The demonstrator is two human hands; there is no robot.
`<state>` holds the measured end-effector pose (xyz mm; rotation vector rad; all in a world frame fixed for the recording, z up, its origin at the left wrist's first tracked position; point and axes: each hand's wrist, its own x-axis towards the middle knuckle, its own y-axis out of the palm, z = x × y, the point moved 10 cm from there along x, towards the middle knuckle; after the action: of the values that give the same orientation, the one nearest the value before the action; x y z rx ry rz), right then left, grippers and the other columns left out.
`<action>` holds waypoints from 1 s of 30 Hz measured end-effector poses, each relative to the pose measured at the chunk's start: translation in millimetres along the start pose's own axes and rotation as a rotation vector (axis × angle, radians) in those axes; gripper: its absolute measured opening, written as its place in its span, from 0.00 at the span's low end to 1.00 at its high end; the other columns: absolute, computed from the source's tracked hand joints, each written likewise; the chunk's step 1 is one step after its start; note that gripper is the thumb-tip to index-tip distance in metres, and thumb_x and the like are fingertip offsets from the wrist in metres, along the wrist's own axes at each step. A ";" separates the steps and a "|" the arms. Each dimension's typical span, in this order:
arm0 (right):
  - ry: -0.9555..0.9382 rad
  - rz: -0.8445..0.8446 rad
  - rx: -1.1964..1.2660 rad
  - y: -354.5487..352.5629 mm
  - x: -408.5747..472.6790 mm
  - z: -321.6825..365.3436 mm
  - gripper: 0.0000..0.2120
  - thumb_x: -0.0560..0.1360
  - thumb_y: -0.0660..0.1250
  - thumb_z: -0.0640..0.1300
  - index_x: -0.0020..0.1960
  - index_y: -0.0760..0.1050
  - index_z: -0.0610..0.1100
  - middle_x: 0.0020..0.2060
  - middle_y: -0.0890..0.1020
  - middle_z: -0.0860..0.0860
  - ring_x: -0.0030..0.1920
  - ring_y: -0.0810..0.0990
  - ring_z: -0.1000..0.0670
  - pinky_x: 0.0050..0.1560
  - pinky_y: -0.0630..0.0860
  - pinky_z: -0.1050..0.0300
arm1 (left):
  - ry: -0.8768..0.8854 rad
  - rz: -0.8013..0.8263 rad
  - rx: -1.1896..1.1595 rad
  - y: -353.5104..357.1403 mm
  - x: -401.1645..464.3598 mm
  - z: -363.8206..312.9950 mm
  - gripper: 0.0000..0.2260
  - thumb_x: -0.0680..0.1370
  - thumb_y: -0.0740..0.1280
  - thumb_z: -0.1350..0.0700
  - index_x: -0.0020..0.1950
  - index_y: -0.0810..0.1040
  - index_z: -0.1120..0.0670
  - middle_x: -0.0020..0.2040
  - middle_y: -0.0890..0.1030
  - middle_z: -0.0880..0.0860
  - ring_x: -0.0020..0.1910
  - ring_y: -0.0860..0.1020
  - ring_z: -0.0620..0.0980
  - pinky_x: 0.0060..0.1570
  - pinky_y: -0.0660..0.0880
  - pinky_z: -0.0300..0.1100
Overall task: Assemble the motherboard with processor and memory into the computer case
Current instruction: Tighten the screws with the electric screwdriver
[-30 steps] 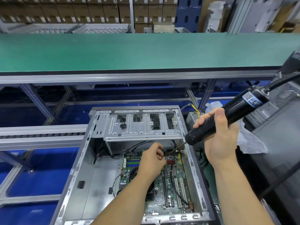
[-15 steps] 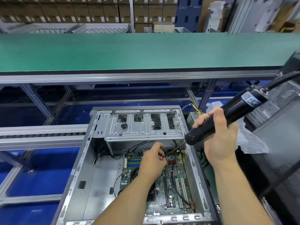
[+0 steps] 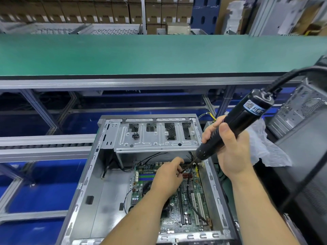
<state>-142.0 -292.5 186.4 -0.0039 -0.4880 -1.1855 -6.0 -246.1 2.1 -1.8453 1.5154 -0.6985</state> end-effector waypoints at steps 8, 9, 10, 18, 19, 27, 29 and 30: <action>-0.007 0.045 0.023 -0.6 2.8 0.7 0.10 0.72 0.72 0.57 0.41 0.77 0.52 0.32 0.78 0.46 0.35 0.75 0.43 0.42 0.74 0.50 | 0.037 0.023 0.021 2.7 -0.6 -2.7 0.17 0.76 0.67 0.60 0.62 0.70 0.44 0.49 0.78 0.43 0.47 0.75 0.46 0.44 0.71 0.41; -0.014 0.050 0.002 1.2 2.3 0.3 0.07 0.73 0.70 0.54 0.41 0.77 0.52 0.32 0.78 0.45 0.35 0.75 0.43 0.43 0.74 0.49 | 0.038 0.018 0.036 2.4 -0.5 -3.2 0.18 0.76 0.67 0.60 0.61 0.70 0.44 0.49 0.78 0.43 0.47 0.74 0.46 0.43 0.70 0.41; -0.022 0.059 -0.033 4.2 1.3 -0.3 0.06 0.73 0.69 0.53 0.41 0.77 0.52 0.32 0.78 0.45 0.36 0.75 0.42 0.44 0.74 0.47 | 0.038 0.012 0.050 1.9 -0.4 -3.3 0.18 0.76 0.67 0.60 0.61 0.70 0.43 0.49 0.79 0.43 0.47 0.74 0.45 0.43 0.70 0.41; -0.006 0.071 -0.217 25.7 -8.4 -16.6 0.25 0.69 0.73 0.59 0.41 0.74 0.36 0.34 0.79 0.37 0.35 0.77 0.38 0.42 0.76 0.39 | 0.008 -0.005 0.102 3.0 0.0 -0.1 0.17 0.75 0.70 0.57 0.59 0.70 0.44 0.48 0.80 0.42 0.50 0.76 0.47 0.42 0.72 0.42; -0.003 0.069 -0.216 26.1 -8.4 -17.9 0.26 0.69 0.73 0.59 0.41 0.74 0.35 0.34 0.78 0.35 0.36 0.77 0.37 0.42 0.76 0.38 | -0.003 -0.010 0.102 2.5 -0.1 1.1 0.16 0.75 0.70 0.57 0.59 0.71 0.44 0.48 0.80 0.42 0.50 0.76 0.47 0.42 0.72 0.42; 0.000 0.027 -0.223 18.0 -7.7 -25.3 0.27 0.68 0.74 0.64 0.41 0.75 0.38 0.33 0.81 0.45 0.36 0.80 0.46 0.42 0.77 0.49 | -0.088 0.007 0.096 3.0 0.7 12.6 0.16 0.75 0.69 0.58 0.61 0.73 0.45 0.52 0.83 0.41 0.55 0.75 0.47 0.50 0.74 0.44; -0.002 0.025 -0.233 15.6 -8.4 -28.5 0.32 0.69 0.73 0.66 0.41 0.74 0.34 0.33 0.80 0.47 0.36 0.79 0.47 0.42 0.76 0.53 | -0.105 0.021 0.075 2.9 0.6 16.4 0.17 0.76 0.68 0.59 0.62 0.73 0.45 0.54 0.82 0.41 0.57 0.75 0.47 0.53 0.74 0.45; 0.000 0.021 -0.237 14.4 -9.0 -30.3 0.34 0.68 0.73 0.67 0.41 0.74 0.34 0.32 0.80 0.47 0.36 0.79 0.46 0.42 0.76 0.53 | -0.118 0.017 0.066 1.0 0.3 19.1 0.17 0.75 0.66 0.61 0.62 0.73 0.46 0.55 0.82 0.42 0.58 0.75 0.48 0.55 0.74 0.46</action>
<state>-120.7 -286.6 159.5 -0.2120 -0.3446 -1.2167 7.6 -243.8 -11.1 -1.7903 1.4135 -0.6133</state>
